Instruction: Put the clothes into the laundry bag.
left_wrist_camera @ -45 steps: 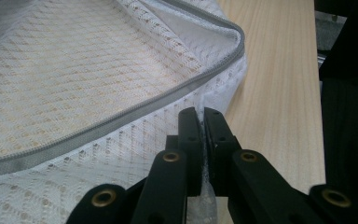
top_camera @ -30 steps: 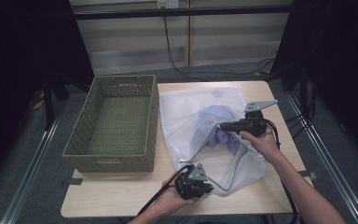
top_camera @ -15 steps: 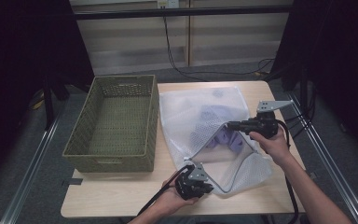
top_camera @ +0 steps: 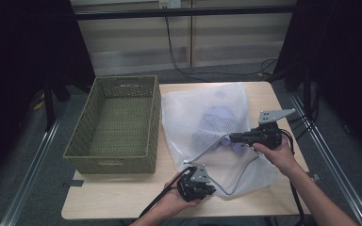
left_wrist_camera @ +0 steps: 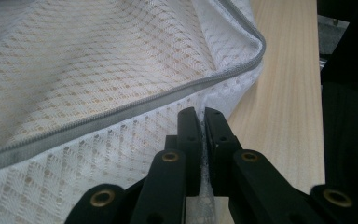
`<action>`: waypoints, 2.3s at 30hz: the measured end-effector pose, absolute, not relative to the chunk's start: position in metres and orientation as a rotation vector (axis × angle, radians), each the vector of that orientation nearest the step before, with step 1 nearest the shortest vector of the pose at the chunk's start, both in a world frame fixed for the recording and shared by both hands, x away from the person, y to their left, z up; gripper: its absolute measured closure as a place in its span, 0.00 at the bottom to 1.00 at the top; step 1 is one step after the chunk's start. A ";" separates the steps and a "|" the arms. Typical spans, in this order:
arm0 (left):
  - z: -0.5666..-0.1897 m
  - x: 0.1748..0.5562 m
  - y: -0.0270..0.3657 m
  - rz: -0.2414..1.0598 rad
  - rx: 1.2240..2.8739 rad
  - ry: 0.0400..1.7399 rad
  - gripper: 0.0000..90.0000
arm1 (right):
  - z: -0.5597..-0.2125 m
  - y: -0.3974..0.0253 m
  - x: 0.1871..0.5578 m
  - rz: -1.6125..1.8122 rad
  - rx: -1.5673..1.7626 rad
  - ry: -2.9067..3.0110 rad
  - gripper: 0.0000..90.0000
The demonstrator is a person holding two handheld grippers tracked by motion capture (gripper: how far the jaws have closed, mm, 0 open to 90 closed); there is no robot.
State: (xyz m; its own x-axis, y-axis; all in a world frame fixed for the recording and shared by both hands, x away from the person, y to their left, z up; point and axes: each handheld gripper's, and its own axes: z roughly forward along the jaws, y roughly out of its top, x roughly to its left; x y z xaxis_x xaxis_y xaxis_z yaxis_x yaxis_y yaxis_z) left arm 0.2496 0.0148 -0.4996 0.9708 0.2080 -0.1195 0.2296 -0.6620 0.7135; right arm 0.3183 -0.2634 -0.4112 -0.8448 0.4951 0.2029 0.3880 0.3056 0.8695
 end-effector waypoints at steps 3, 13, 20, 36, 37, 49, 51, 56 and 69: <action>-0.501 0.250 0.014 -0.040 2.293 0.311 0.96 | -0.420 -0.263 0.311 1.576 0.837 2.466 0.99; -0.500 0.250 0.014 -0.034 2.303 0.305 0.96 | -0.435 -0.256 0.293 1.524 0.816 2.541 0.99; -0.501 0.250 0.015 -0.042 2.303 0.307 0.96 | -0.455 -0.260 0.294 1.497 0.864 2.572 0.99; -0.498 0.250 0.015 -0.050 2.330 0.300 0.91 | -0.488 -0.251 0.302 1.241 0.887 2.690 0.95; -0.499 0.250 0.015 -0.049 2.319 0.301 0.90 | -0.489 -0.252 0.303 1.236 0.896 2.692 0.94; -0.468 0.255 0.040 0.033 2.211 0.388 0.64 | -0.468 -0.270 0.295 1.454 0.941 2.572 0.70; -0.463 0.260 0.056 0.060 2.185 0.444 0.59 | -0.462 -0.275 0.292 1.471 0.949 2.543 0.66; -0.455 0.264 0.080 0.102 2.157 0.503 0.49 | -0.453 -0.290 0.284 1.486 0.992 2.480 0.66; -0.472 0.283 0.091 0.148 2.175 0.643 0.80 | -0.474 -0.345 0.263 1.386 1.188 2.406 0.94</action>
State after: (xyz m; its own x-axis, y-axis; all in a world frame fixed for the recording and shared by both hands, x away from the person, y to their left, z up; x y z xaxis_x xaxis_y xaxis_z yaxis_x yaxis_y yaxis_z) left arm 0.2825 0.0905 -0.4718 0.8612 0.4956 -0.1133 0.3960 -0.5143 0.7607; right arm 0.2633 -0.3448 -0.4737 -0.6843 0.6800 0.2634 0.5690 0.2719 0.7761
